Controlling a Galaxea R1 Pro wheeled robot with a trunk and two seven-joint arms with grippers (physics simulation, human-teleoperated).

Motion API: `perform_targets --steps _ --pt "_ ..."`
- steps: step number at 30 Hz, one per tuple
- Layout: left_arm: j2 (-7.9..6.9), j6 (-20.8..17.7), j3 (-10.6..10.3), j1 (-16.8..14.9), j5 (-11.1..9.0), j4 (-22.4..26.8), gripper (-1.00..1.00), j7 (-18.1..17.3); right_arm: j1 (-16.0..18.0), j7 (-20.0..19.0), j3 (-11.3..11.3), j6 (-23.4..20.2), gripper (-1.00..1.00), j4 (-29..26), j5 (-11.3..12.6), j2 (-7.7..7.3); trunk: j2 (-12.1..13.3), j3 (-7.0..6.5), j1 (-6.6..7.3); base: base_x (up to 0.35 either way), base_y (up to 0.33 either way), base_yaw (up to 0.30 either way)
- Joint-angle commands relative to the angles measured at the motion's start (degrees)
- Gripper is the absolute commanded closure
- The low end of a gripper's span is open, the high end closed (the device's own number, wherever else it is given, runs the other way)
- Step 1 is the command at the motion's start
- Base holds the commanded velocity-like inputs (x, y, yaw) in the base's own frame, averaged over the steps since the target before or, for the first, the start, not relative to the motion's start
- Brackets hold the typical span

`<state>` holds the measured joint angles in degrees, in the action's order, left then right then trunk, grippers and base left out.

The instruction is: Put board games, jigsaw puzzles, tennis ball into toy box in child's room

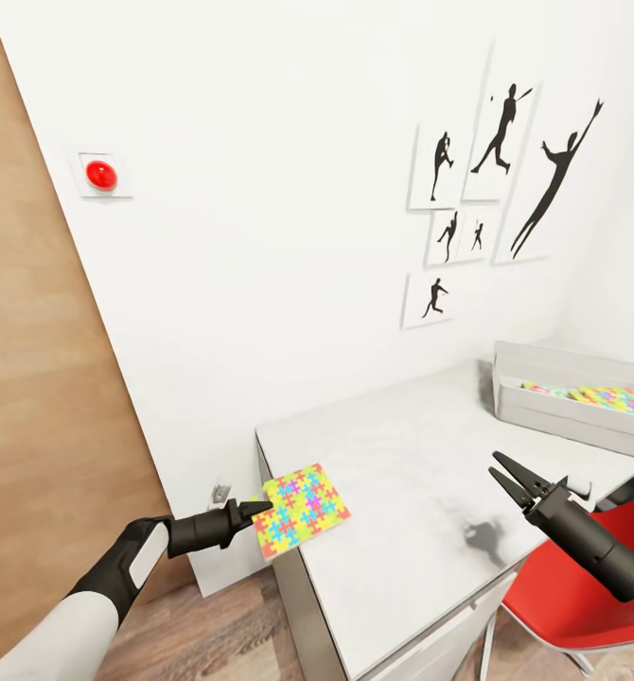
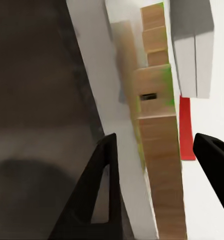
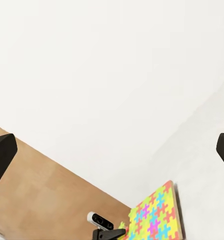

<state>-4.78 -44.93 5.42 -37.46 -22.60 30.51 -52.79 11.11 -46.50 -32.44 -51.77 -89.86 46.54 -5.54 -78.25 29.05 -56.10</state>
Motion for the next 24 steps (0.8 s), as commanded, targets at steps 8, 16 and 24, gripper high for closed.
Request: perform_targets --steps 8,16,24 --pt "-0.45 -2.78 0.18 -0.11 0.12 1.05 1.0 -0.45 0.05 -0.15 0.01 -0.26 -1.0 0.03 -0.06 0.0 3.19 -1.38 1.77 0.0 0.0 0.0" --pt "-0.92 -8.31 0.27 -0.12 0.1 6.67 1.0 -0.56 0.05 -0.17 -0.03 -0.25 -1.0 0.03 -0.05 -0.08 5.6 -2.46 3.08 0.0 0.0 0.0" --pt "-1.03 -10.73 0.12 -0.2 0.1 8.55 1.0 -0.56 0.05 -0.17 -0.08 -0.28 -1.0 0.03 0.0 -0.31 8.41 -3.72 4.62 0.0 0.0 0.0"
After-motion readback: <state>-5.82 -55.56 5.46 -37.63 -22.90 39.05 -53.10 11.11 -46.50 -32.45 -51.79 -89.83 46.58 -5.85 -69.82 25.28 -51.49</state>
